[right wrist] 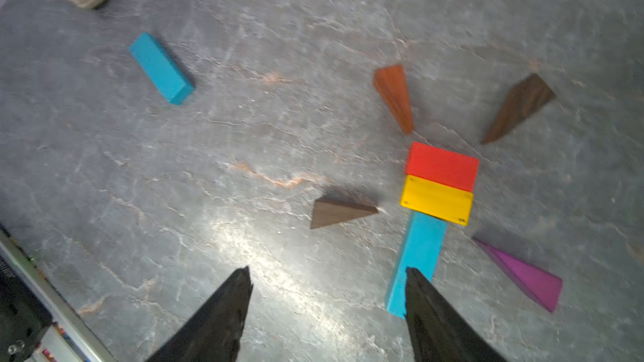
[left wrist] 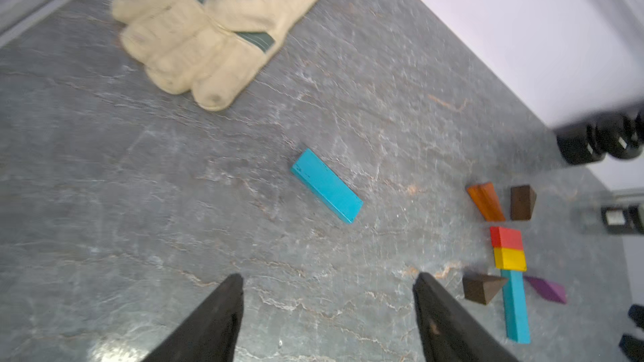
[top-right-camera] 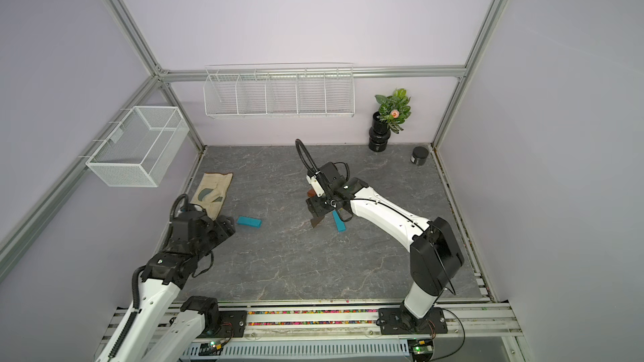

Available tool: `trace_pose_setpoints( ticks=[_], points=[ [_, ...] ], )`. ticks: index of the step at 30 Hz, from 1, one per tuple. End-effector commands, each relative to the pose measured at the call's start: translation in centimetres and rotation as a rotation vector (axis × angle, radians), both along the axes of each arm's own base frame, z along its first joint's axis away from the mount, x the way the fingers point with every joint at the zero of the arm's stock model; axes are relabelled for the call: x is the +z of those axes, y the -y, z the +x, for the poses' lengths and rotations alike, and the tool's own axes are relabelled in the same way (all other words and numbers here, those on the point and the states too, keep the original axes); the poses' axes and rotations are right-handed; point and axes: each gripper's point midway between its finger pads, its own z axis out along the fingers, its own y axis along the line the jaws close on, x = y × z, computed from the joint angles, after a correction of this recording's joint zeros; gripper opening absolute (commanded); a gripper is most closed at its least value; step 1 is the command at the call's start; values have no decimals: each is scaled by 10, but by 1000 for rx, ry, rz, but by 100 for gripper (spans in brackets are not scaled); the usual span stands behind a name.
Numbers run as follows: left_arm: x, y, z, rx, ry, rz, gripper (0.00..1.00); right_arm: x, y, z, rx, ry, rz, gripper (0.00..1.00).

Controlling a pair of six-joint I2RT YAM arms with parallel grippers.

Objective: Assemble a small pinwheel with building blocks
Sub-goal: Assemble the building block at the center of the board, then pick up the building block from the center of the board.

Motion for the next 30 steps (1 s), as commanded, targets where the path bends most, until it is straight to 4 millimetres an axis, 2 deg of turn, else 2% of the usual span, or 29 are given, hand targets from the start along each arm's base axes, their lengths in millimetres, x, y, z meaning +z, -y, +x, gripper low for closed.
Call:
trace_pose_setpoints(
  ticks=[1, 8, 13, 18, 22, 25, 26, 30],
  points=[
    [7, -2, -8, -5, -25, -53, 81, -21, -37, -10, 159, -24, -38, 73],
    [6, -13, -5, 92, -54, -159, 83, -55, -127, -8, 355, -15, -76, 74],
    [13, -23, -5, 165, -11, -212, 83, -86, -172, -8, 439, -26, -111, 76],
    [6, -26, -6, 194, -26, -242, 83, -108, -209, -10, 494, -26, -123, 77],
    [4, -26, -6, 198, -29, -250, 83, -129, -222, -8, 495, -22, -148, 76],
    [1, -25, -6, 190, -34, -254, 83, -144, -224, -5, 480, -26, -154, 70],
    [0, -24, -6, 188, -34, -259, 83, -149, -223, -6, 482, -34, -159, 67],
    [-5, -24, -7, 188, -39, -260, 83, -161, -216, -9, 479, -54, -198, 40]
  ],
)
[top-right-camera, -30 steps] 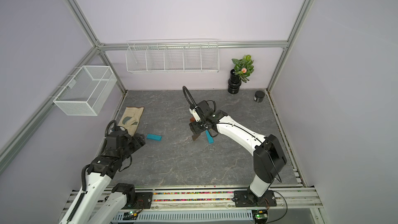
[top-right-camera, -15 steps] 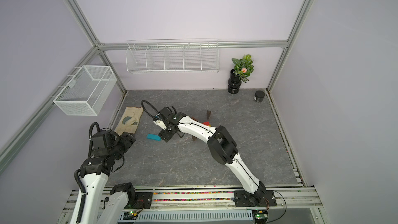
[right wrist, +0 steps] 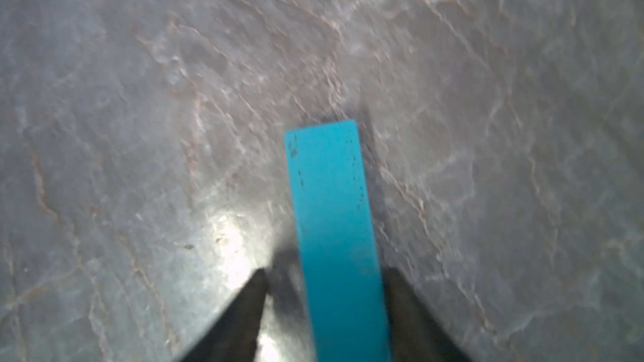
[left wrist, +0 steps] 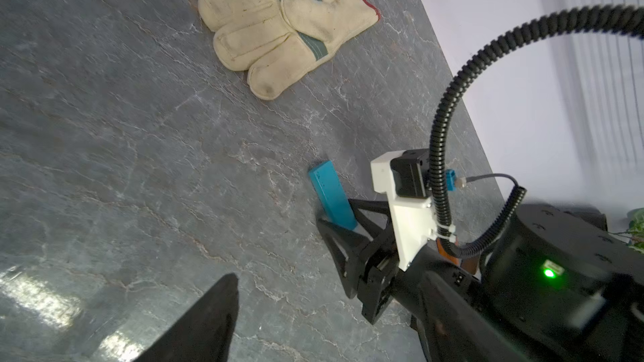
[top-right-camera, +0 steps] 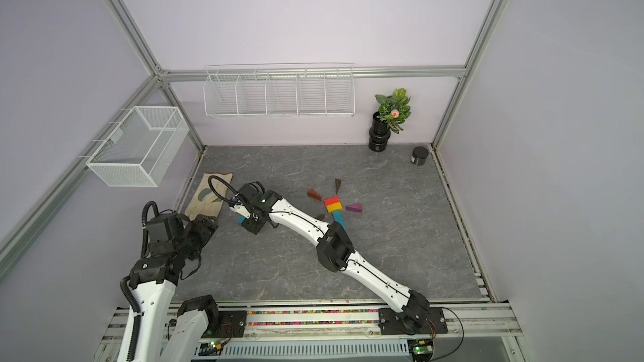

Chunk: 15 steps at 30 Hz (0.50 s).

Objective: Assemble a small pinwheel with building blocks
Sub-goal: Pick up the building block from the center of the board.

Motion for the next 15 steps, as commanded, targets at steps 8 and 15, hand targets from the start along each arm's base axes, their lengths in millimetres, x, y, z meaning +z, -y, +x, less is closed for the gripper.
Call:
trace_pose_setpoints(
  ticks=[8, 15],
  points=[
    [0, -1, 1, -45, 27, 53, 83, 21, 29, -6, -33, -8, -98, 24],
    [5, 9, 9, -115, 81, 51, 83, 112, 48, -2, -142, 56, -30, 22]
  ],
)
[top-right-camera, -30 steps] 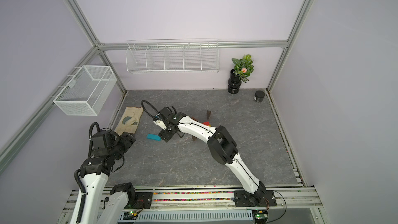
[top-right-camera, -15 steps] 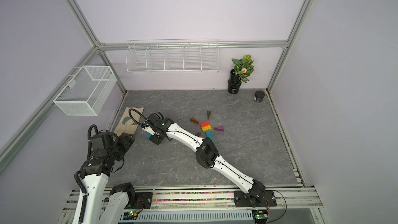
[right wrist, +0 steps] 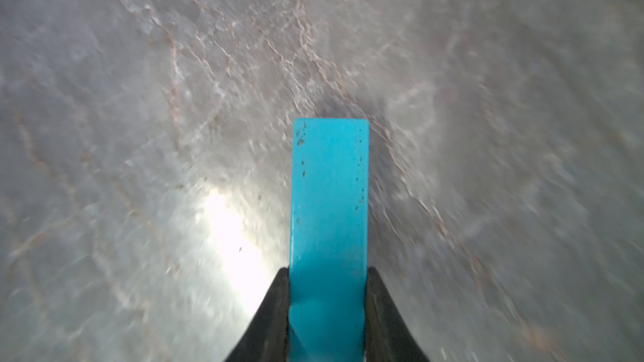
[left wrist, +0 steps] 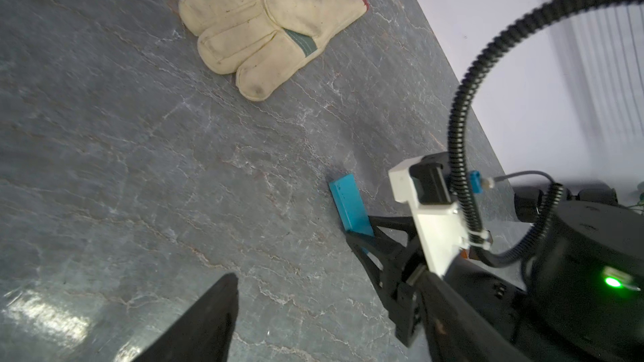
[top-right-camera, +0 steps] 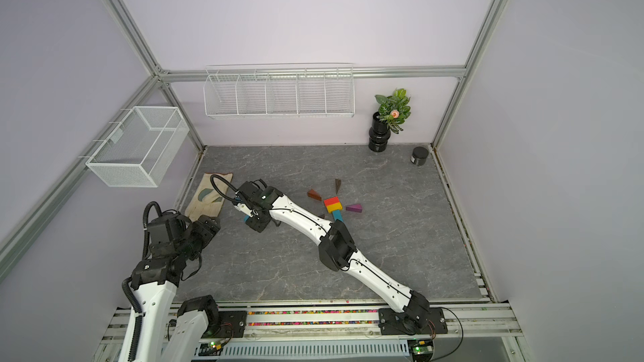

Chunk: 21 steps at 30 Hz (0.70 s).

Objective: Assemble a small pinwheel with building blocks
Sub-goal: Pick up the building block from the center of the board, then assemble the building block at the center of the board.

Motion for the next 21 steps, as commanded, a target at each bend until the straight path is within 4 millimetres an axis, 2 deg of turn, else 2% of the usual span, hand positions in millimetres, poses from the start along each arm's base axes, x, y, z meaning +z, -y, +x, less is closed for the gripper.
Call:
trace_pose_setpoints(
  ticks=[1, 5, 9, 11, 13, 16, 19, 21],
  points=[
    [3, 5, 5, -41, 47, -4, 83, 81, 21, 0, -85, 57, 60, 22],
    [3, 7, 7, -54, 59, -4, 83, 110, 46, -3, -185, 60, 196, 22],
    [5, 9, 8, -71, 73, -1, 83, 113, 112, -17, -337, 40, 283, 21],
    [7, 11, 9, -86, 81, 2, 83, 108, 148, -28, -401, 48, 288, 21],
    [7, 13, 10, -104, 88, 9, 83, 94, 193, -42, -485, 38, 263, 22],
    [5, 17, 10, -129, 89, 12, 83, 80, 248, -58, -611, 26, 251, 22],
    [0, 20, 10, -145, 84, 1, 83, 65, 289, -70, -706, 24, 226, 22],
    [-4, 23, 10, -155, 80, -4, 83, 47, 308, -81, -750, 4, 192, 22]
  ],
)
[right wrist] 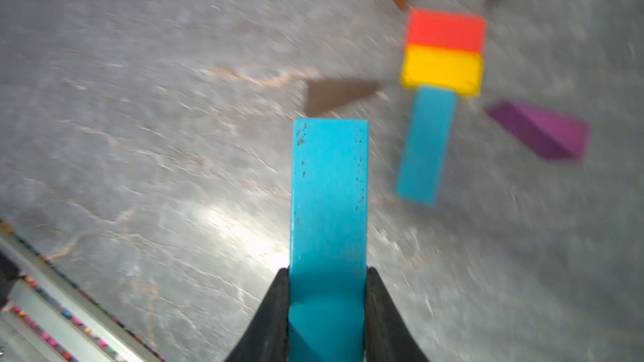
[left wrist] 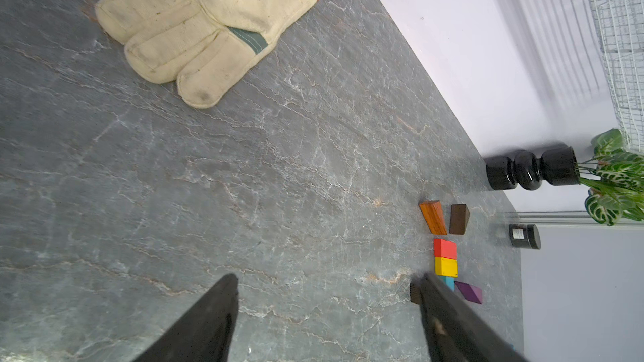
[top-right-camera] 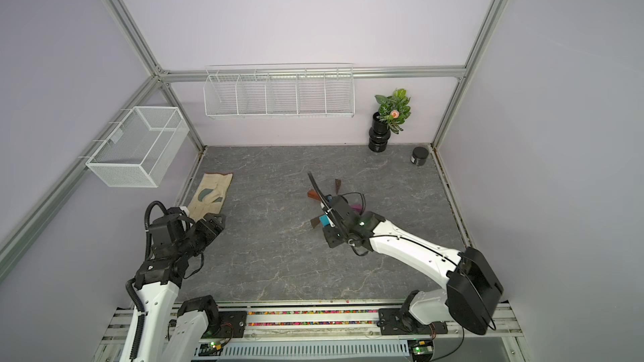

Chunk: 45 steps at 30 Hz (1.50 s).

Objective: Assemble a small pinwheel with building blocks
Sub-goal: Assemble the building block at the center of the board.

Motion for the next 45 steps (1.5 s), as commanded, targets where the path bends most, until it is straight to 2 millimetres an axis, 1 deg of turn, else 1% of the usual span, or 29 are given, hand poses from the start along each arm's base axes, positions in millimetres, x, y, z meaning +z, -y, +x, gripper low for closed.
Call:
trace_pose_setpoints(
  ticks=[1, 2, 4, 8, 12, 16, 18, 20, 22, 24, 26, 27, 31, 35, 37, 40, 45],
  points=[
    [-4, 7, 1, -40, 11, -2, 83, -14, 23, -6, -124, -11, 21, 22],
    [-5, 8, 1, -44, 11, -4, 83, -19, 28, -8, -140, -20, 19, 22],
    [-6, 9, 2, -49, 12, -4, 83, -36, 35, -15, -166, -54, 30, 23],
    [-8, 12, 4, -63, 8, -1, 83, -62, 37, -21, -179, -116, 29, 23],
    [-10, 14, 4, -73, 1, 0, 83, -79, 33, -23, -172, -164, 10, 23],
    [-13, 14, 3, -74, -4, 1, 83, -89, 34, -24, -174, -177, -1, 26],
    [-15, 15, 2, -75, -6, -2, 83, -93, 36, -25, -178, -189, -9, 30],
    [-16, 15, 3, -75, -6, -4, 83, -96, 36, -24, -177, -193, -16, 38],
    [-18, 16, 2, -79, -10, -5, 83, -96, 38, -23, -183, -192, -20, 49],
    [-18, 16, 2, -80, -10, -5, 83, -95, 40, -21, -189, -189, -28, 56],
    [-18, 17, 2, -82, -10, -5, 83, -93, 43, -18, -197, -181, -32, 58],
    [-18, 17, 2, -81, -10, -4, 83, -91, 44, -15, -203, -175, -30, 58],
    [-20, 17, 2, -80, -12, -3, 83, -90, 42, -11, -197, -179, -15, 46],
    [-21, 17, 2, -82, -14, -4, 83, -96, 40, -12, -192, -193, -24, 38],
    [-21, 18, 2, -83, -15, -4, 83, -97, 40, -10, -194, -191, -22, 35],
    [-22, 18, 2, -83, -18, -4, 83, -96, 39, -7, -199, -183, -17, 33],
    [-23, 18, 2, -82, -18, -2, 83, -95, 36, -4, -198, -182, -14, 33]
  ],
)
